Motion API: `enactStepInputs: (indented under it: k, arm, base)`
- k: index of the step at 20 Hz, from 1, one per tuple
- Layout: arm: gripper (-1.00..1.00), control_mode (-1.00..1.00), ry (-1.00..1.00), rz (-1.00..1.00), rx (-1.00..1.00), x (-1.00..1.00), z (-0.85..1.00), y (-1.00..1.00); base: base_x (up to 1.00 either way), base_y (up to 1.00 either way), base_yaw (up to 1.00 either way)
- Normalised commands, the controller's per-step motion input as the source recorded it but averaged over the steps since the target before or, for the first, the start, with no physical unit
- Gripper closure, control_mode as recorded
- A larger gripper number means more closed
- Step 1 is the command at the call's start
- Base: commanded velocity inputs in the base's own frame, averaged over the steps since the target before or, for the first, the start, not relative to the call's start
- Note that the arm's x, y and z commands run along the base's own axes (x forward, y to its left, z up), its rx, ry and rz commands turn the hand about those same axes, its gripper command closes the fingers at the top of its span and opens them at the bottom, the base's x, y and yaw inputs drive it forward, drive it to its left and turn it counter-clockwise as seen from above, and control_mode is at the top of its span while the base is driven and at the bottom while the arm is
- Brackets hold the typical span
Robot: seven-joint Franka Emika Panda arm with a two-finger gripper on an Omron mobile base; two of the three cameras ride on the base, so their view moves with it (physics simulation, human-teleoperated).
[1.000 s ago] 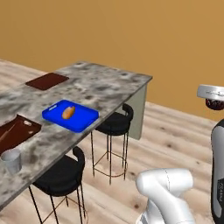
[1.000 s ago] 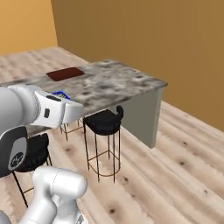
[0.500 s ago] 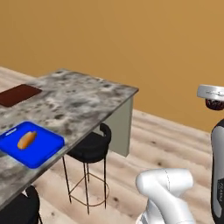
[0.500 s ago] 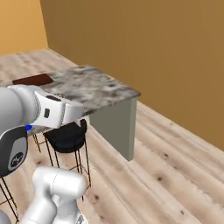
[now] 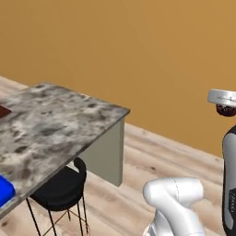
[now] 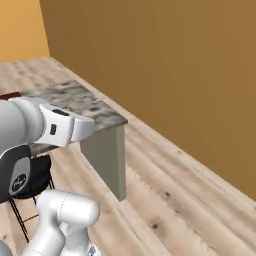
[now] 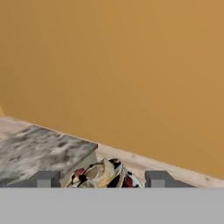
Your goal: Take the cake and cupcake from the fridge and place them on the empty tray on the dining counter.
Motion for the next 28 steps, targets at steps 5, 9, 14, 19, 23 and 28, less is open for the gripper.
enactStepInputs:
  k: [5,9,14,19,23,28]
  arm:
    - [1.00,1.00,0.00,0.00,0.00,0.00,0.00,0.00]
    - [1.00,1.00,0.00,0.00,0.00,0.00,0.00,0.00]
    - [1.00,1.00,0.00,0.00,0.00,0.00,0.00,0.00]
    - [1.00,1.00,0.00,0.00,0.00,0.00,0.00,0.00]
    - [1.00,1.00,0.00,0.00,0.00,0.00,0.00,0.00]
    - [1.00,1.00,0.00,0.00,0.00,0.00,0.00,0.00]
  base:
    - [1.00,-1.00,0.13]
    - [1.00,-1.00,0.27]
    - [1.00,-0.87,0.44]
    - [1.00,-0.66,0.54]
    - [0.96,-0.52,0.62]
    - [0.87,-0.35,0.69]
